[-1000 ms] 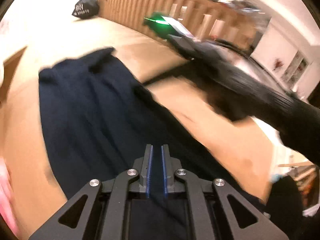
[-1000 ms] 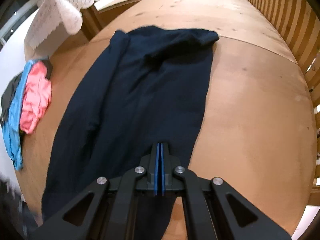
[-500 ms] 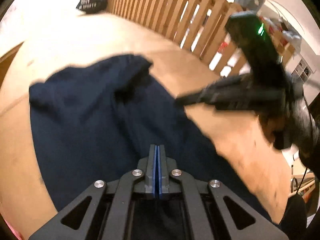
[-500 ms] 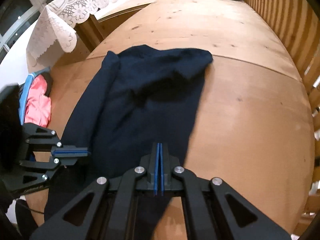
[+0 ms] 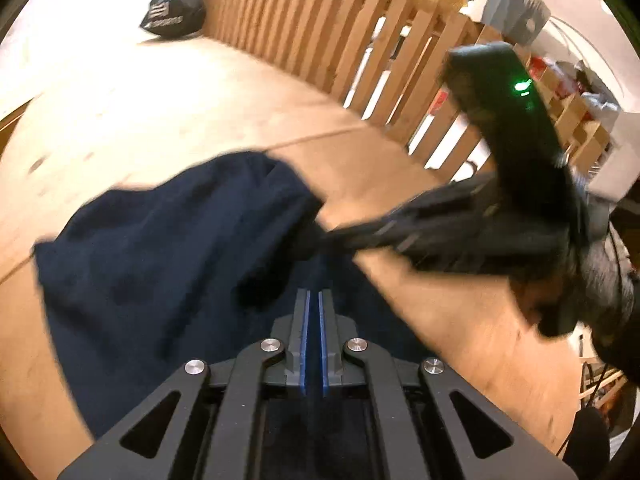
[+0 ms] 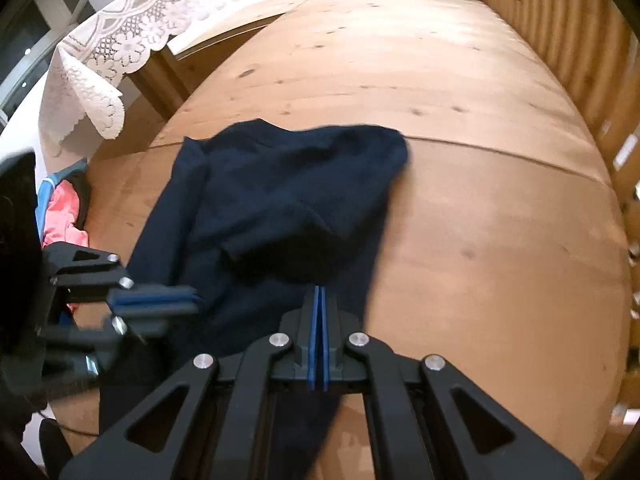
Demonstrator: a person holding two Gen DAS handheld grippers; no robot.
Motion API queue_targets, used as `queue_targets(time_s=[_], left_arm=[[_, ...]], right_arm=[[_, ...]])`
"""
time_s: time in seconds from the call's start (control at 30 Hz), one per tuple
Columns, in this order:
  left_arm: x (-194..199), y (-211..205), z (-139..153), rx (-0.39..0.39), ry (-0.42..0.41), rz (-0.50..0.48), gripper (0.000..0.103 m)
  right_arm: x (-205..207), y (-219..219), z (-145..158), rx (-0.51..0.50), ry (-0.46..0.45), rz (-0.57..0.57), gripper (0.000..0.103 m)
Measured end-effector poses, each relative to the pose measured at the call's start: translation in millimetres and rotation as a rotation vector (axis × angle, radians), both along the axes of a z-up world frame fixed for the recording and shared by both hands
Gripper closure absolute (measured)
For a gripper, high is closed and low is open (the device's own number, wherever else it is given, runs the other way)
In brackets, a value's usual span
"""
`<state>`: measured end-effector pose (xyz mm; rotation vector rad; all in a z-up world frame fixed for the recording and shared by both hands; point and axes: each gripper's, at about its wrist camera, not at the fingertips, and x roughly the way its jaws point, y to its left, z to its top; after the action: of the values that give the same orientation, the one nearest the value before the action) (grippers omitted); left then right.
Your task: Fold clothes
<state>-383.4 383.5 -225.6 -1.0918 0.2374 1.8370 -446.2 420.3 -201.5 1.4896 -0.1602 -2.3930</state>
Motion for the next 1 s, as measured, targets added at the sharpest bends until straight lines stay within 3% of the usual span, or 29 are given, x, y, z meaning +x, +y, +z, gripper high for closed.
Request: queue_targets(time_s=[0.1, 0.2, 0.3, 0.43, 0.53, 0.63, 0.73, 0.8, 0.9, 1.0], left_arm=[[-20, 14, -11, -0.109, 0.07, 0.077, 0.099], [-27, 3, -6, -0.082, 0.089, 0.153, 0.099], [-23, 8, 1, -0.055, 0.112, 0.108, 0.099], [-41, 30, -8, -0.062, 0.079, 0.09, 0.097], [-55, 24, -18, -0.137, 0.048, 0.134, 0.095], [-50, 15, -18, -0.113, 0.021, 0.151, 0.098], [-19, 10, -7, -0.055, 0.003, 0.086, 0.097], [5, 13, -7, -0.04, -0.023, 0.022, 0.097], [30, 29, -17, -0.075, -0.023, -0.058, 0.096], [44, 41, -37, -0.142, -0.037, -0.109, 0.096]], right_arm=[[-29, -6, 6, -0.015, 0.036, -0.027, 0.102], [-49, -1, 25, -0.075, 0.119, -0.052, 0.099], [-43, 26, 42, -0.163, 0.16, -0.095, 0.099], [-39, 37, 24, -0.094, 0.082, -0.11, 0.099], [-50, 33, 1, -0.061, 0.012, -0.104, 0.099], [-69, 34, -4, -0.02, 0.005, -0.134, 0.099], [-79, 43, 6, -0.035, 0.062, -0.191, 0.099], [-83, 45, 5, -0.093, 0.028, -0.173, 0.099], [-75, 40, -1, -0.039, -0.038, -0.116, 0.099], [-84, 34, -11, -0.046, -0.053, -0.106, 0.101]])
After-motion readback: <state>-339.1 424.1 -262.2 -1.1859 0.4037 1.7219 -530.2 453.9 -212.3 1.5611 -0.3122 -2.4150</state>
